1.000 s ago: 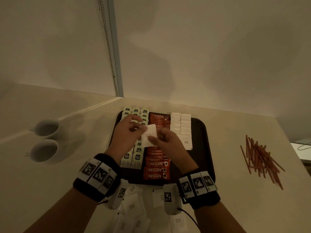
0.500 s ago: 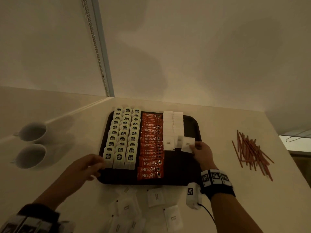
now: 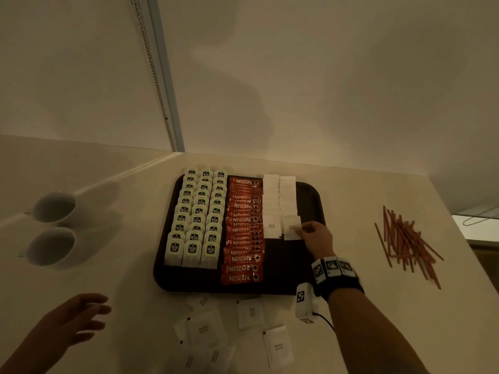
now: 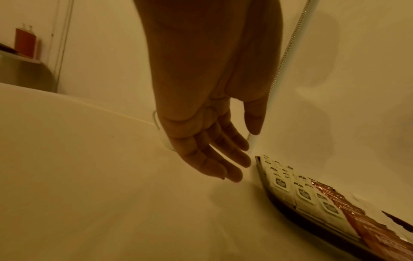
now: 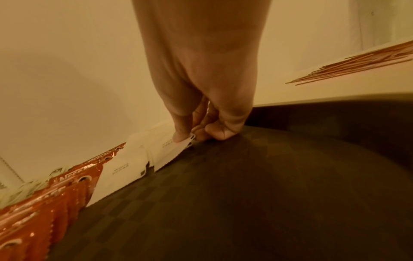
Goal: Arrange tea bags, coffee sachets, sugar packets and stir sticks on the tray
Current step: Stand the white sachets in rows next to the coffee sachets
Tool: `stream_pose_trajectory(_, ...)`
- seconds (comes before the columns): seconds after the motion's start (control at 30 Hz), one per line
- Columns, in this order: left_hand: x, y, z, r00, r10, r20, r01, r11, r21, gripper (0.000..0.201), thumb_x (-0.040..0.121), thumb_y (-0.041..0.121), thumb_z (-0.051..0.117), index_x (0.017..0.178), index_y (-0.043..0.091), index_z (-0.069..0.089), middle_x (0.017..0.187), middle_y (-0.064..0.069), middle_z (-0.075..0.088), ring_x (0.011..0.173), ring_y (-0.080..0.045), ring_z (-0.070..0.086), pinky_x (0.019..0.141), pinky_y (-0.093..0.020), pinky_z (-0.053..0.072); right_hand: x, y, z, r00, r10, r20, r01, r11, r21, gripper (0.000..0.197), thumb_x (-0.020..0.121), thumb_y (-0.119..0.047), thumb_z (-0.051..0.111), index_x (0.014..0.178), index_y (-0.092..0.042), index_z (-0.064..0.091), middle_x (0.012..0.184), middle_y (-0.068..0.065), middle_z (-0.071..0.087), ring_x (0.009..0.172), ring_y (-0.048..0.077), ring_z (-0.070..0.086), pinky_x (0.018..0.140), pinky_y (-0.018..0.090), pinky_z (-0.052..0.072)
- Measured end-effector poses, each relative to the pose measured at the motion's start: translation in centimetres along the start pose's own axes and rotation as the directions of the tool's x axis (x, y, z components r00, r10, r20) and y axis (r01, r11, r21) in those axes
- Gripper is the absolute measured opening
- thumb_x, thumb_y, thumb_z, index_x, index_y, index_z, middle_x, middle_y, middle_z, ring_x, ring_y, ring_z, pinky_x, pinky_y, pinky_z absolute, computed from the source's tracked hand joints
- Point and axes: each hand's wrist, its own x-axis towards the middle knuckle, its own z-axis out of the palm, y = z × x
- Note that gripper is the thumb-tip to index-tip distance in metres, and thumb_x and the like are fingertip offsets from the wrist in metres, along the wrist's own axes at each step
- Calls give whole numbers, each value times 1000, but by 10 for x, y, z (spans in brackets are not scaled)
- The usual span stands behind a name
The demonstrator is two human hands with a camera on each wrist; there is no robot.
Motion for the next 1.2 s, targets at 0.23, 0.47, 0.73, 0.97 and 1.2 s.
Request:
stream_pose_trajectory(0.23, -6, -16, -6, 1000, -25, -14, 26, 999, 41, 16, 97, 1, 45, 99, 3, 61, 95, -20, 66, 78, -35, 57, 70, -33, 40, -12, -15, -2, 999, -21, -32, 22, 999, 26, 35, 83, -30, 70, 104, -5, 56, 101, 9, 61, 94, 22, 57, 79, 27, 46)
stream_pose_trajectory(0.47, -25, -33, -11, 1000, 25, -7, -25, 998, 61, 17, 98, 3, 45, 98, 6, 62, 94, -17, 68, 80, -34, 60, 70, -33, 42, -113, -37, -24, 818, -292, 495, 380, 921, -85, 13, 83, -28, 69, 91, -23, 60, 87, -13, 59, 81, 0, 56, 72, 14, 45)
stream_pose_trajectory(0.73, -41, -61, -17, 999, 29, 27, -30, 999, 32, 16, 98, 7, 47, 99, 8, 63, 94, -13, 69, 83, -35, 62, 72, -34, 44, -205, 18, 1, 802, -10, 598, 401, 750, -525, 86, 65, -47, 80, 132, -15, 35, 127, 4, 39, 114, 21, 44, 97, 34, 44)
stream_pose_trajectory(0.97, -46, -79, -29, 998, 39, 44, -39, 999, 13, 17, 98, 9, 46, 98, 9, 63, 96, -14, 69, 84, -36, 62, 73, -35, 45, -215, 32, 8, 887, -5, 462, 183, 922, -341, 47, 80, -18, 71, 118, -16, 44, 121, 10, 53, 103, 23, 55, 89, 34, 50)
stream_pose_trajectory(1.2, -50, -87, -41, 996, 72, 55, -72, 997, 7, 17, 98, 7, 46, 99, 8, 63, 96, -14, 69, 84, -36, 62, 74, -35, 46, -200, -22, 20, 840, -169, 516, 367, 877, -309, 62, 80, -17, 72, 134, -19, 42, 123, 7, 58, 110, 20, 58, 89, 27, 48)
